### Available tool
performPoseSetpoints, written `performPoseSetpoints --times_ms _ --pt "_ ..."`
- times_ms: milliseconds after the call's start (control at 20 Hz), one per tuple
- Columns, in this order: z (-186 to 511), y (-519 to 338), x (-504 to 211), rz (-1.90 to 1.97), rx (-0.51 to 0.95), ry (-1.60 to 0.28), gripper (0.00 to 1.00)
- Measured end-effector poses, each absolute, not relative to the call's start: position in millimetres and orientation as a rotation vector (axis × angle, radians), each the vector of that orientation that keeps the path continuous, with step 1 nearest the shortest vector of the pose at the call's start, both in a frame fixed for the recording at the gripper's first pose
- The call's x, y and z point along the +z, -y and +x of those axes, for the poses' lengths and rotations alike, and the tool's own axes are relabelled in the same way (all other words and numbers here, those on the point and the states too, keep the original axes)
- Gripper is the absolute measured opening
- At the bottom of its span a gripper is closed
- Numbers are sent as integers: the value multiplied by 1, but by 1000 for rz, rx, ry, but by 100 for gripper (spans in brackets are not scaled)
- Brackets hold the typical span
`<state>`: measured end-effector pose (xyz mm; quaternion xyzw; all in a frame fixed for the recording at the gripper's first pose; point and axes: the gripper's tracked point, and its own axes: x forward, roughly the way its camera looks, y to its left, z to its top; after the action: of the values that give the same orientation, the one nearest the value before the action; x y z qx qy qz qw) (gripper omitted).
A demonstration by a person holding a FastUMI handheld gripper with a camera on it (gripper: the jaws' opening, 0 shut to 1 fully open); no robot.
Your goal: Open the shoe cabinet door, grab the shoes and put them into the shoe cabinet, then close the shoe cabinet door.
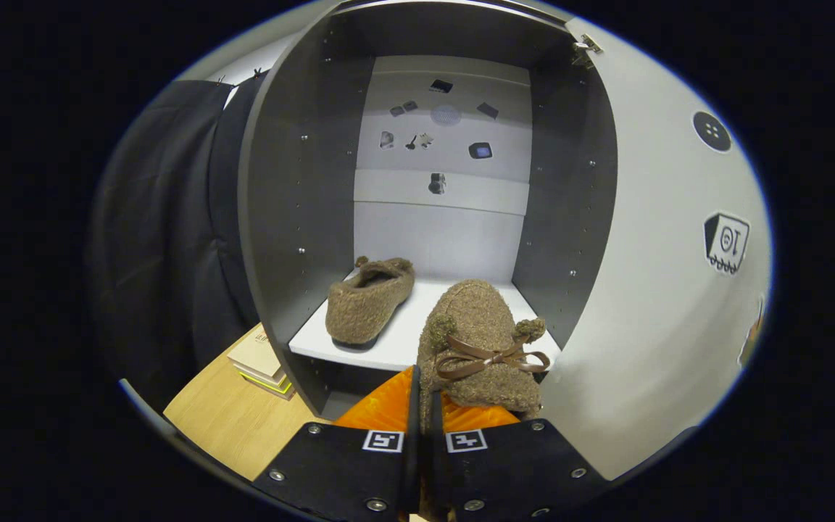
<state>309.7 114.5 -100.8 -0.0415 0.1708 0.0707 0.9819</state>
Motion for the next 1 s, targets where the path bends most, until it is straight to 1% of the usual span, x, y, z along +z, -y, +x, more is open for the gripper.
performPoseSetpoints --times_ms 250,500,800,1000 --pt "352 -112 -82 -105 141 -334 7" --pt "404 -111 -82 -100 130 -357 7" --pt "469 -115 -105 -137 131 -441 7" --pt "506 -119 -132 -141 121 -540 7"
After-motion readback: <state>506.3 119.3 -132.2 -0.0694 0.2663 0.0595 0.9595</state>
